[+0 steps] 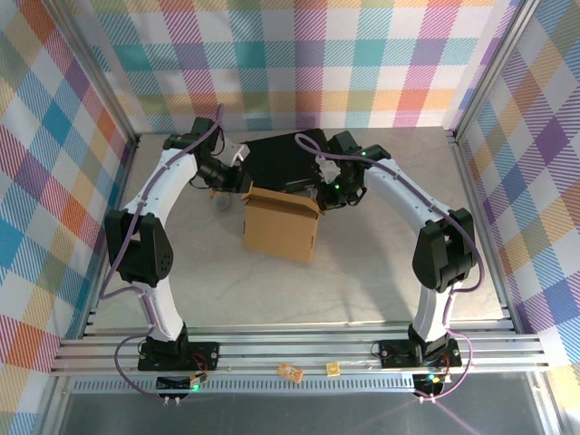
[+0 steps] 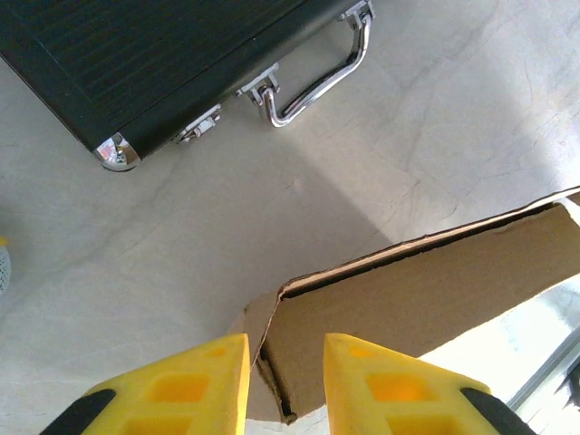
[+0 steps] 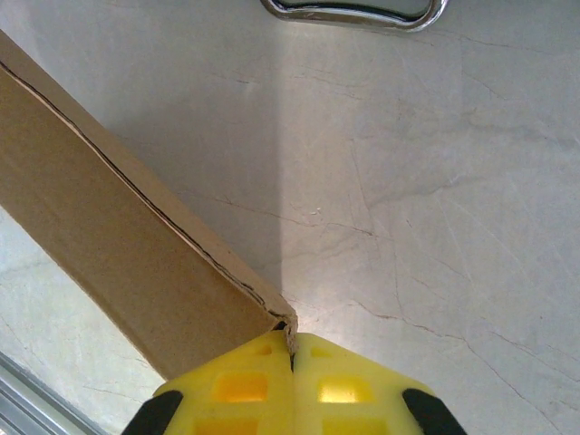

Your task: Fold the paper box

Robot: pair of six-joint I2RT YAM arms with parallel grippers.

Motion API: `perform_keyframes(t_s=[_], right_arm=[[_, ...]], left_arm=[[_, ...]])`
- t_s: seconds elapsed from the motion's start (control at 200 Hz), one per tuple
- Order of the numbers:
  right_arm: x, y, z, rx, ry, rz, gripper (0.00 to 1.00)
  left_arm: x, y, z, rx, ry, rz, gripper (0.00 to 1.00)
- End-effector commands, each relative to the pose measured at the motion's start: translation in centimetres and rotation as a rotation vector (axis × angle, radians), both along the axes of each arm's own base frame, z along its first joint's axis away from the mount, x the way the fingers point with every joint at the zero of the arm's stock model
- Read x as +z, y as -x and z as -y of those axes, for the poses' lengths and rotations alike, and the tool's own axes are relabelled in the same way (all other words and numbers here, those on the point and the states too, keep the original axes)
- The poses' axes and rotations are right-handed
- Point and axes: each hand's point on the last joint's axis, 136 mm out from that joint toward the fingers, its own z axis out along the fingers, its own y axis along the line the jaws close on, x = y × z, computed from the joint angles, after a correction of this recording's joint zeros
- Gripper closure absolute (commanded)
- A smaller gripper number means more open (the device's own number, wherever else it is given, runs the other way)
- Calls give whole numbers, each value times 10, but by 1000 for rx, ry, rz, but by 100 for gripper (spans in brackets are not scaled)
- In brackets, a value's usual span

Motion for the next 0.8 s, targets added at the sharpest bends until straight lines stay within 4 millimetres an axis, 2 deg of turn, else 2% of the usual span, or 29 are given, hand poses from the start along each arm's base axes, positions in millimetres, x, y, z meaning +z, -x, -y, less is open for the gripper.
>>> perform_keyframes(t_s=[0.0,0.14,0.355,0.66,0.795], right_arm=[[6,-2,-4,17,-23,-2,100],[6,-3,-4,16,-25,-1,100],[6,-4,-5,18,-27,0,100],[9,-6,-6,16,-31,3,100],[8,-6,-7,16,-31,0,100]], left_arm=[[-8,10,-2,-29,-14,-28,73],[-15,9,-11,0,-70,-24,70],[-12,-3,-16,30,-101,24,69],[-13,-4,2,0,-59,7,71],[-11,-4,6,-4,-42,8,77]])
